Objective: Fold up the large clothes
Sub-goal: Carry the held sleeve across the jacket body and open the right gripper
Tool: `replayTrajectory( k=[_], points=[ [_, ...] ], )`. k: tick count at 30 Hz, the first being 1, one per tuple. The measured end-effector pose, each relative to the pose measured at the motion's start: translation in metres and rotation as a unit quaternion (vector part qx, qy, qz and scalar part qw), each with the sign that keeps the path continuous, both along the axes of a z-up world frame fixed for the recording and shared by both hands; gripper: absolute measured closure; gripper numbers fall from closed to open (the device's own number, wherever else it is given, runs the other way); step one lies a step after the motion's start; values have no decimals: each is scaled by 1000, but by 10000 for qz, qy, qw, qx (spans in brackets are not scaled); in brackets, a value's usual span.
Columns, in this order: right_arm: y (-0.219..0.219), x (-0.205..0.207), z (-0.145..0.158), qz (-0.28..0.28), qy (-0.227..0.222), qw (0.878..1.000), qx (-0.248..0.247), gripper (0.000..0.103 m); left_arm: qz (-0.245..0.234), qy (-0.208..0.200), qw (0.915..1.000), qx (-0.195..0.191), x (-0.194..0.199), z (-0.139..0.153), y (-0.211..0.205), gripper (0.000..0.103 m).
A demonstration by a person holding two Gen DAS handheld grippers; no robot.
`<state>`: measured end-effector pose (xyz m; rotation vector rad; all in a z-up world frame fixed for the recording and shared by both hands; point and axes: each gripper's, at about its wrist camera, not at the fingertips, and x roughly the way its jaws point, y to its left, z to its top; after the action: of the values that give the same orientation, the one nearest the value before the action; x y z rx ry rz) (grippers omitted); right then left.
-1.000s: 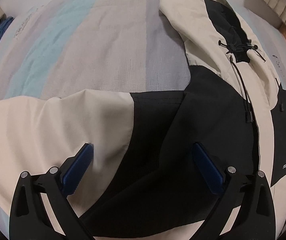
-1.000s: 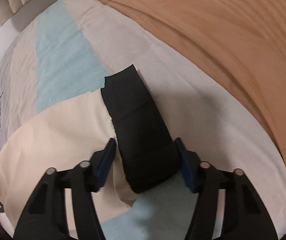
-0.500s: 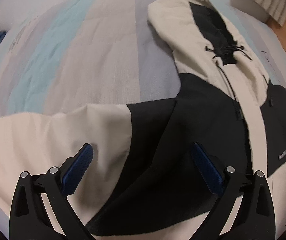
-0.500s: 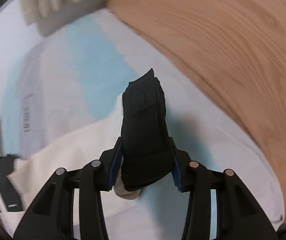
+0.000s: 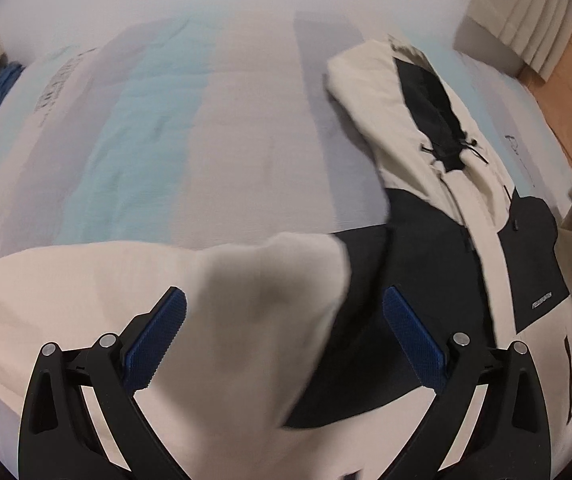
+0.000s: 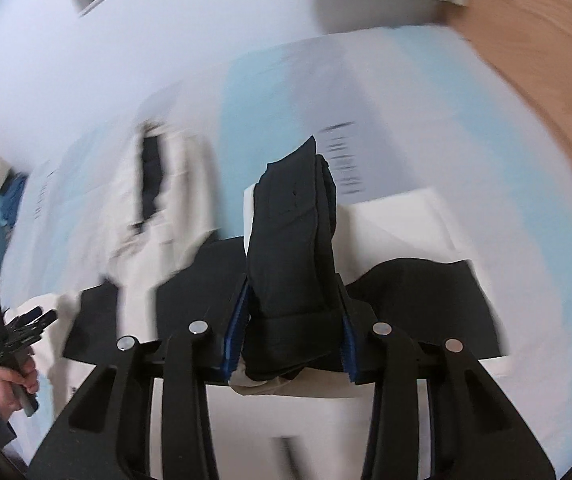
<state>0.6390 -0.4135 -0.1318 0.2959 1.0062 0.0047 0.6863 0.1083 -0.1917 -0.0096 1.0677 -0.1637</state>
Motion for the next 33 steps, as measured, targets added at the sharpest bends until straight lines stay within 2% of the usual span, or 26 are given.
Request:
replayTrajectory(
  k=[3, 9, 13, 14, 15, 18, 22, 27, 33],
  points=[
    [74, 9, -7, 266, -32, 9996, 84, 67, 143, -24, 9999, -34, -8, 4, 36, 6],
    [225, 25, -25, 739, 176, 9963, 405, 69, 496, -38, 9986, 177, -24, 5, 127, 6],
    [305, 24, -38, 1077, 314, 9935, 210, 71, 806, -50, 9961, 352, -34, 5, 194, 6],
    [325, 25, -44, 1150, 377, 9926, 133, 75, 856, -60, 9955, 405, -36, 6, 207, 6],
    [336, 25, -50, 1242, 436, 9912, 166, 93, 935, -54, 9946, 443, -38, 5, 224, 6],
    [381, 25, -71, 1491, 647, 9862, -305, 91, 1201, -41, 9915, 501, -47, 3, 268, 6],
    [399, 24, -86, 1456, 761, 9856, -409, 89, 1569, 1, 9858, 597, -60, -4, 319, 6],
    [417, 17, -84, 1524, 668, 9832, -751, 89, 1910, 16, 9797, 604, -75, -10, 372, 6],
    [448, 0, -84, 1703, 518, 9802, -872, 89, 2142, 39, 9750, 591, -86, -17, 409, 7]
  ],
)
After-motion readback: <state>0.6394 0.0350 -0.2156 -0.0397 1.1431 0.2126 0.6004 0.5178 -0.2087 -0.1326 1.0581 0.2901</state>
